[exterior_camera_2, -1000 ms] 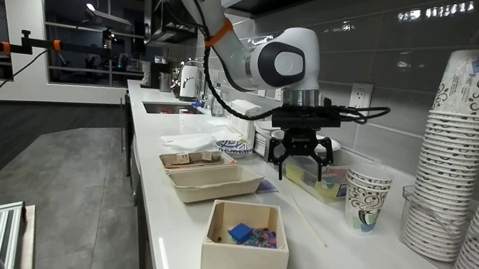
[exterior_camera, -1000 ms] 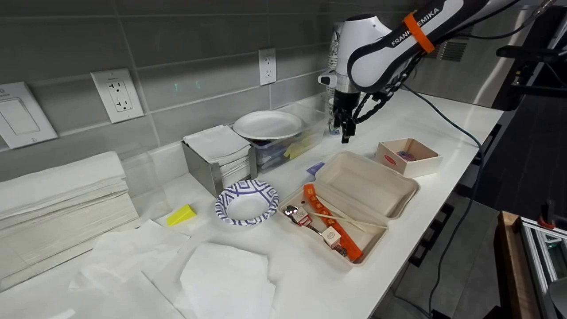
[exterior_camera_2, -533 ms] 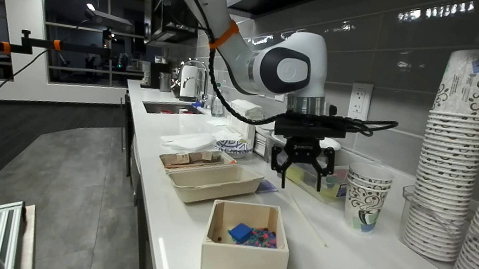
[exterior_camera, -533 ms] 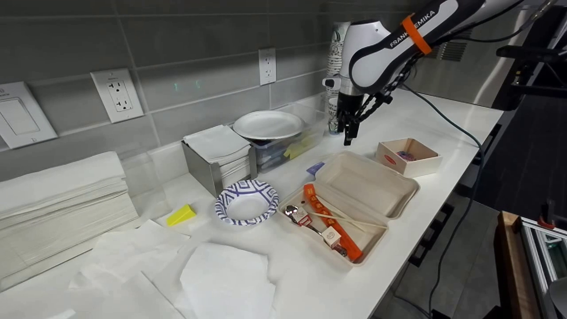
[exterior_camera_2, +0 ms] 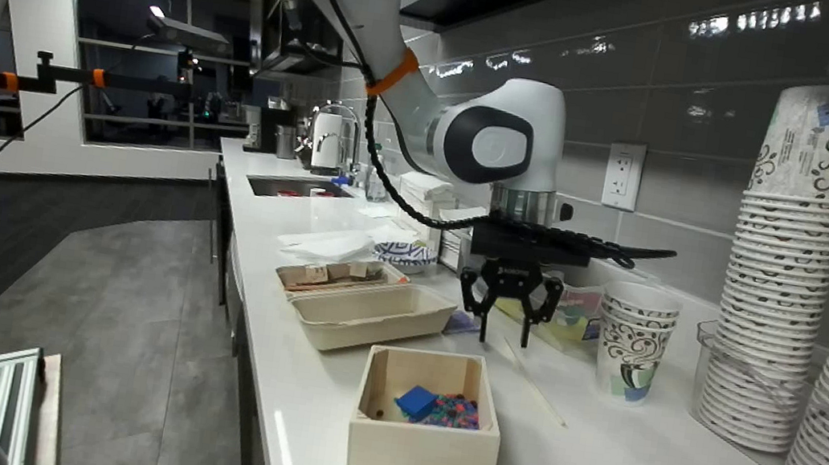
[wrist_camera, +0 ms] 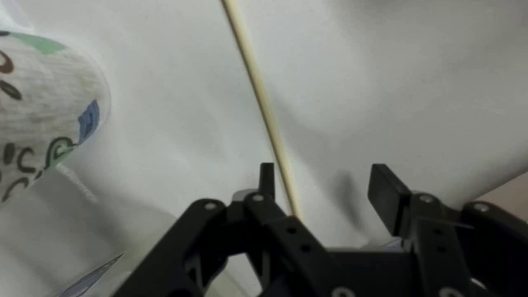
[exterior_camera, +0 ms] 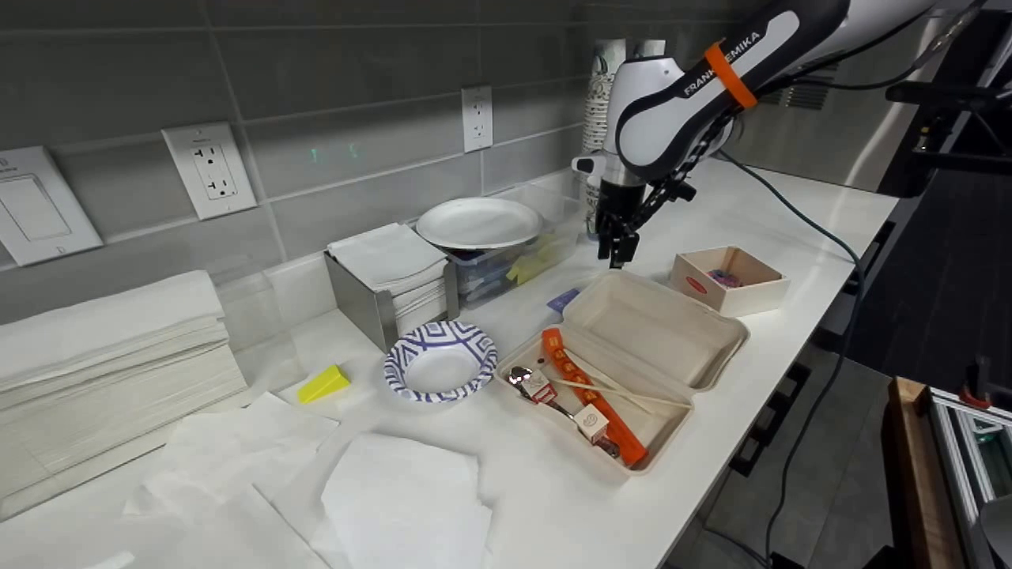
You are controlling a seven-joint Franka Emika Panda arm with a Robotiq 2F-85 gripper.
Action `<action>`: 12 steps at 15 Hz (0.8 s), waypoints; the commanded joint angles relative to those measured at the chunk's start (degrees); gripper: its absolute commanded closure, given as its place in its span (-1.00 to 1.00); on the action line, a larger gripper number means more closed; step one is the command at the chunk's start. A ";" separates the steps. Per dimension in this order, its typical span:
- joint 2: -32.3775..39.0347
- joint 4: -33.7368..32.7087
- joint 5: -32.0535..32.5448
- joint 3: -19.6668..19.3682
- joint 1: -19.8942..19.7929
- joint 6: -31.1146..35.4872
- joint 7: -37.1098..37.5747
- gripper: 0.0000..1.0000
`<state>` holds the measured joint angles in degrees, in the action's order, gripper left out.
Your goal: Put the wooden stirrers on the left side of the food pack.
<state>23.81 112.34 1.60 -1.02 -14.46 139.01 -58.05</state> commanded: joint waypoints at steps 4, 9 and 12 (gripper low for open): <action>4.07 -2.80 -3.39 1.33 -1.67 1.52 -2.90 0.04; 5.26 -4.47 -3.41 2.06 -2.41 2.27 -5.39 0.11; 5.72 -4.99 -2.27 1.61 -2.11 2.31 -6.75 0.67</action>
<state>28.16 108.45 -0.68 0.17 -16.00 140.44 -62.35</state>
